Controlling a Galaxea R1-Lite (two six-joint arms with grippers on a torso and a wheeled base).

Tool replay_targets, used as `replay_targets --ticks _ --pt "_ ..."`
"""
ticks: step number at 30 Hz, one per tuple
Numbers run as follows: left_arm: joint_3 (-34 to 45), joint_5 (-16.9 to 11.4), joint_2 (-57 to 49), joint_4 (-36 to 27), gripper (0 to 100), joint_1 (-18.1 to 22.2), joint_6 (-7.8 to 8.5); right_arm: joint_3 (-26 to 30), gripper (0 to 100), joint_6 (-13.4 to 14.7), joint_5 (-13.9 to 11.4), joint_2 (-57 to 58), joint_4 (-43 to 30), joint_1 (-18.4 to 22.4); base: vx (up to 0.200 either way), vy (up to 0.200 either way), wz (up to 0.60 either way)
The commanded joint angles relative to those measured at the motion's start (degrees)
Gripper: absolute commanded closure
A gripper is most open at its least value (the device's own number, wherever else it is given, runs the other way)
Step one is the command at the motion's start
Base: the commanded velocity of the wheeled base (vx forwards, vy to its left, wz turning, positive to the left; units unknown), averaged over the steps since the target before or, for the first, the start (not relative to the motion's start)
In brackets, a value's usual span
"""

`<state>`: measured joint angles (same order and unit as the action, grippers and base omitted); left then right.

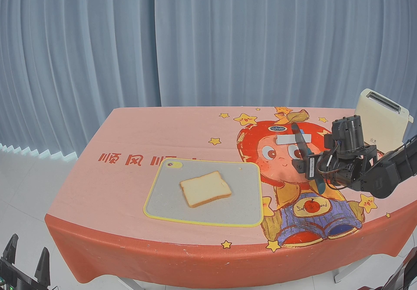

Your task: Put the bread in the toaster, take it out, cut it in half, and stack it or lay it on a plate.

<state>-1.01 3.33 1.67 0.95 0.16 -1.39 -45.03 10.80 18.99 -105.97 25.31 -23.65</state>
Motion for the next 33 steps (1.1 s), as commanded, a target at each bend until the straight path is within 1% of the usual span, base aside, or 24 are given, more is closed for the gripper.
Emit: replay_targets --ticks 1,8,33 --pt "1.01 0.10 0.00 0.02 0 0.02 -0.02 -0.58 0 0.01 -0.01 -1.08 0.09 0.62 0.000 0.000 0.00" --pt "1.01 0.01 0.00 0.02 0 0.02 -0.02 -1.37 0 0.01 -0.10 -1.96 0.09 0.97 0.000 0.000 0.00" --pt "1.01 0.01 0.00 0.02 0 0.02 -0.02 -1.29 0 0.19 -0.01 -2.40 0.09 0.71 0.000 0.000 0.00"
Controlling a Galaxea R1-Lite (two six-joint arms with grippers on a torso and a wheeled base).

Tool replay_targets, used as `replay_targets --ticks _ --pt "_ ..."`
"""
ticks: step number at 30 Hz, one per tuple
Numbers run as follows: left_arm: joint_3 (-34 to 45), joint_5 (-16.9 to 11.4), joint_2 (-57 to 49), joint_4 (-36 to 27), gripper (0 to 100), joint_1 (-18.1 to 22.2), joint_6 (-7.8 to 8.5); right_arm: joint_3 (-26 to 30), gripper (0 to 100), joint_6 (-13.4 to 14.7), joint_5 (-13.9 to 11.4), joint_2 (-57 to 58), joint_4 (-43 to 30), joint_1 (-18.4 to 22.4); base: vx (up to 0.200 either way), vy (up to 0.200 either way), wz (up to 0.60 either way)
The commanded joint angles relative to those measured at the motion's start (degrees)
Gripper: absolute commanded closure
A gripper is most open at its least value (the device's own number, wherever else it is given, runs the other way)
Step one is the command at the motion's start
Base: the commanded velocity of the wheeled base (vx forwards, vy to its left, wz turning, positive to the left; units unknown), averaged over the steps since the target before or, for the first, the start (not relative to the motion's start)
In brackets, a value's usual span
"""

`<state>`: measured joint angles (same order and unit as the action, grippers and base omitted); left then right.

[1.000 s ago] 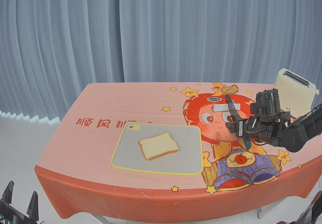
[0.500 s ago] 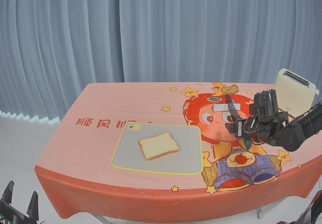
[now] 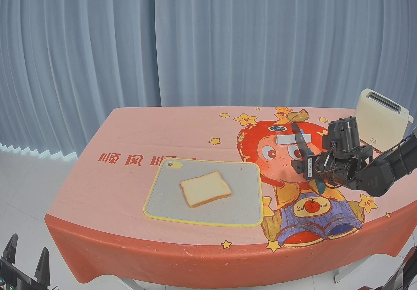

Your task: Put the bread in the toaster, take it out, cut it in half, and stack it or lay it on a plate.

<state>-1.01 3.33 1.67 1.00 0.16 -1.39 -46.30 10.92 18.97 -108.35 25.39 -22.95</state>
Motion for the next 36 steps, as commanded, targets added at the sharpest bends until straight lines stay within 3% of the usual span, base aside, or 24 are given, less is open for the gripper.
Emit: replay_targets --ticks 1,36 --pt "1.01 0.01 0.00 -0.03 0 0.02 -0.02 -0.02 0 0.06 0.02 -0.02 0.01 0.02 0.000 0.000 0.00" --pt "1.01 0.01 0.00 -0.03 0 0.02 -0.02 0.25 0 0.06 0.72 0.07 0.01 0.02 0.000 0.000 0.00"
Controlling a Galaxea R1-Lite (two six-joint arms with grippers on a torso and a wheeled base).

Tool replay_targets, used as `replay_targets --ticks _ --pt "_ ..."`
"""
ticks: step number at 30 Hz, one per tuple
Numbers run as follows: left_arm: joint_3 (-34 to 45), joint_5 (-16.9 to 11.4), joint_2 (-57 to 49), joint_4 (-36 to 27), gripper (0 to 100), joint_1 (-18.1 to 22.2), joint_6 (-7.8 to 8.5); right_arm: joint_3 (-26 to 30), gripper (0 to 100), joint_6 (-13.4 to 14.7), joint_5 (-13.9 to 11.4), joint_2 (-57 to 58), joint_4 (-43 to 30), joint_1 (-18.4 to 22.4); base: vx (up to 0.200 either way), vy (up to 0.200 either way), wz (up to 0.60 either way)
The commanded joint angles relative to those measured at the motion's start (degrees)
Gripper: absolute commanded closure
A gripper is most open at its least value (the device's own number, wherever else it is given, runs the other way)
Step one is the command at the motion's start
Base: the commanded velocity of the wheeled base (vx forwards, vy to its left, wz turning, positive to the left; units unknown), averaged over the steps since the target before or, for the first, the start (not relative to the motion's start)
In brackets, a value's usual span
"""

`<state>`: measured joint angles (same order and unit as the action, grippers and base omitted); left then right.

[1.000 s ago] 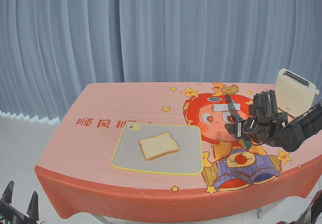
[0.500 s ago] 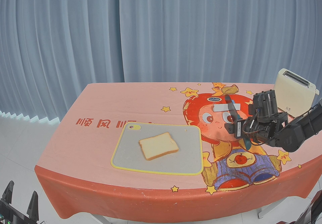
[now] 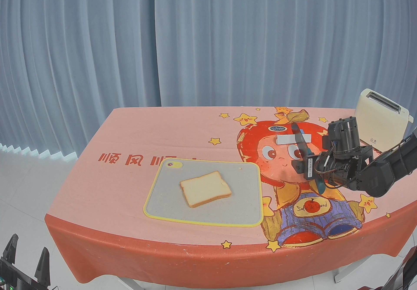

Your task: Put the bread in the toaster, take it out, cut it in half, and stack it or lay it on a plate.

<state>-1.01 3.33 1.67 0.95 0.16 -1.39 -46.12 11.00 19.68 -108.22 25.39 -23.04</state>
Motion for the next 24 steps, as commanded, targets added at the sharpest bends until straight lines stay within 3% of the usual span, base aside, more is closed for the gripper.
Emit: replay_targets --ticks 1,8,9,24 --pt "1.01 0.01 0.00 0.02 0 0.02 -0.02 0.15 0 -0.01 0.10 0.02 -0.08 0.10 0.000 0.000 0.00" --pt "1.01 0.10 0.00 0.02 0 0.02 -0.02 0.33 0 -0.10 0.10 -0.07 -0.17 -0.08 0.000 0.000 0.00" --pt "1.01 0.01 0.00 0.10 0 0.02 -0.02 0.33 100 -0.10 0.10 -0.07 -0.17 -0.08 0.000 0.000 0.00" --pt "1.01 0.01 0.00 0.10 0 0.02 -0.02 -0.03 100 -0.01 0.01 0.29 0.01 0.01 0.000 0.000 0.00"
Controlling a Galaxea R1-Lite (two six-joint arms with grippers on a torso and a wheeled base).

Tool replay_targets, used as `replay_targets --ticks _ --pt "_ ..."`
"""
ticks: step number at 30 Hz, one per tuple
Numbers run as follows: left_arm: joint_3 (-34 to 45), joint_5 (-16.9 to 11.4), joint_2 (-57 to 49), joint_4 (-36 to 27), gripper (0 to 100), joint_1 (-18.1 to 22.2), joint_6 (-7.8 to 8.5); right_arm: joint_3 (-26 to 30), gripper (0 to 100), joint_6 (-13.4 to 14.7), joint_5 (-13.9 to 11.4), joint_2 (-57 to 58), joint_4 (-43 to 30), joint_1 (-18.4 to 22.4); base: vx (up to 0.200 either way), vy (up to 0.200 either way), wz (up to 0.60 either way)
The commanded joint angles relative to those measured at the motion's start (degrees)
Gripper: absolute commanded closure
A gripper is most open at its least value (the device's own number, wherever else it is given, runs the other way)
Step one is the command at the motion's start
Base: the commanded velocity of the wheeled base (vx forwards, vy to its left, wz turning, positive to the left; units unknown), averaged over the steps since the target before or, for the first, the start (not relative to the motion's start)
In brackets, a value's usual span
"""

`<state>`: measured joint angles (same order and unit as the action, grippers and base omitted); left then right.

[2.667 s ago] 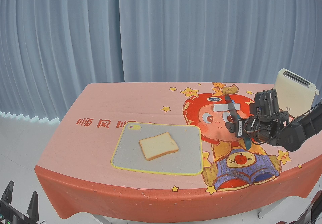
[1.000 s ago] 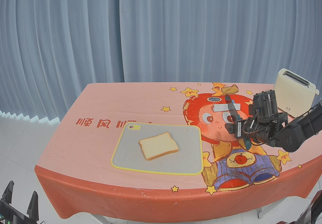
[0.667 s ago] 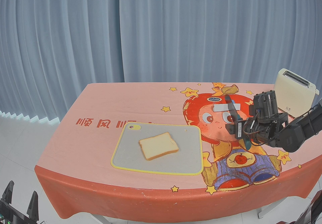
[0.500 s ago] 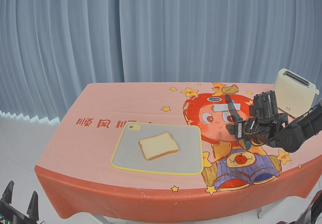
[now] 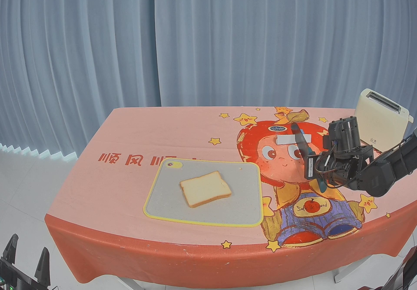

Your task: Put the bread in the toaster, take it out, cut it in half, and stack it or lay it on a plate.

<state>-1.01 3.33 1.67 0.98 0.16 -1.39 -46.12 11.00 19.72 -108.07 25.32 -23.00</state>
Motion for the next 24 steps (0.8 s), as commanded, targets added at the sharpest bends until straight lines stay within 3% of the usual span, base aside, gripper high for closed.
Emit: replay_targets --ticks 1,24 --pt "1.01 0.01 0.00 0.08 0 0.02 -0.10 -0.03 100 -0.01 -0.04 0.14 0.08 -0.02 0.000 0.000 0.00" --pt "1.01 0.01 0.00 0.08 0 0.02 -0.10 0.50 100 -0.01 -0.12 6.82 -0.10 -0.99 0.000 0.000 0.00"
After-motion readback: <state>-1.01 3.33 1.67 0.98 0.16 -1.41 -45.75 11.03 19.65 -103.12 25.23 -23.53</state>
